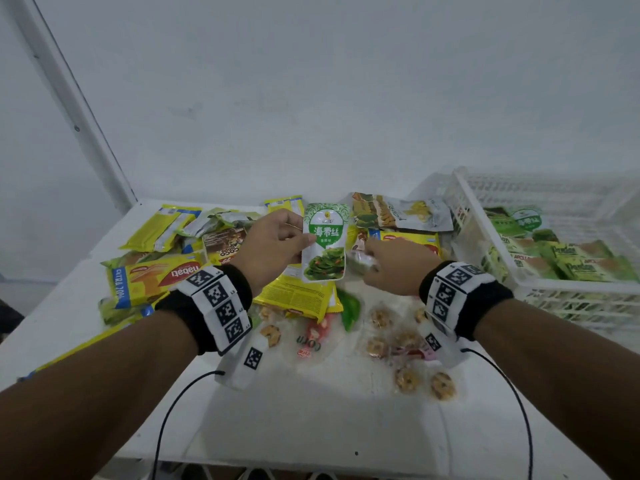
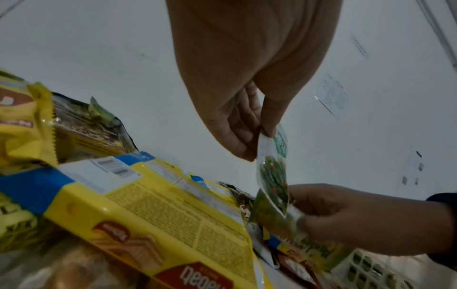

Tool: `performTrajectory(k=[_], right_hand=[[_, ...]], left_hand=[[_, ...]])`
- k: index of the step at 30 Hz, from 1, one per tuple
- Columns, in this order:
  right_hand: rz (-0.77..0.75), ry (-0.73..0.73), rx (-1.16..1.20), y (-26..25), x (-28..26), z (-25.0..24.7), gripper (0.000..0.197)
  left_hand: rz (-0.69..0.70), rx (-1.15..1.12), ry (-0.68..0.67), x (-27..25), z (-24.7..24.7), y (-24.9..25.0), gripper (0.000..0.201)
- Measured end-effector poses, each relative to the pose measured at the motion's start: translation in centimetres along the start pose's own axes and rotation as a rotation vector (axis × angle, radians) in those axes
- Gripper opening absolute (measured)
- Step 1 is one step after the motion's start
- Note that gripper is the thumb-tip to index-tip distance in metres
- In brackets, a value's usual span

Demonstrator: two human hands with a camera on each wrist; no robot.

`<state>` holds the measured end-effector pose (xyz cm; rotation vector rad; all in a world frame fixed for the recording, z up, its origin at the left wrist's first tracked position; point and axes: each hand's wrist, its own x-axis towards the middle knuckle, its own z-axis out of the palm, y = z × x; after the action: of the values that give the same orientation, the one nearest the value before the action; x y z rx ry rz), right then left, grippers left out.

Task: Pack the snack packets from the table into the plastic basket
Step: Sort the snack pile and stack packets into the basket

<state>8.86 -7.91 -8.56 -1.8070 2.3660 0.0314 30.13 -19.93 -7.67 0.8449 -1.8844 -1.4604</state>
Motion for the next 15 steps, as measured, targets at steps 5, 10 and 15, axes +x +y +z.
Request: performTrajectory(k=[5, 10, 15], right_hand=[[0.069, 0.245, 0.285, 0.6, -2.2, -3.3, 0.031], [0.253, 0.368, 0.535, 2.2, -6.4, -6.9, 0.034], [0.395, 0.491, 0.702, 5.9, -9.6, -7.6, 0.029]], left_hand=[[0.050, -0.056, -0.019, 0.9, 0.3, 1.6, 0.015], [0.126, -0.144, -0.085, 2.1, 2.6, 4.8, 0.012], [0.161, -0.171, -0.197, 2.5, 6.9, 7.5, 0.015]])
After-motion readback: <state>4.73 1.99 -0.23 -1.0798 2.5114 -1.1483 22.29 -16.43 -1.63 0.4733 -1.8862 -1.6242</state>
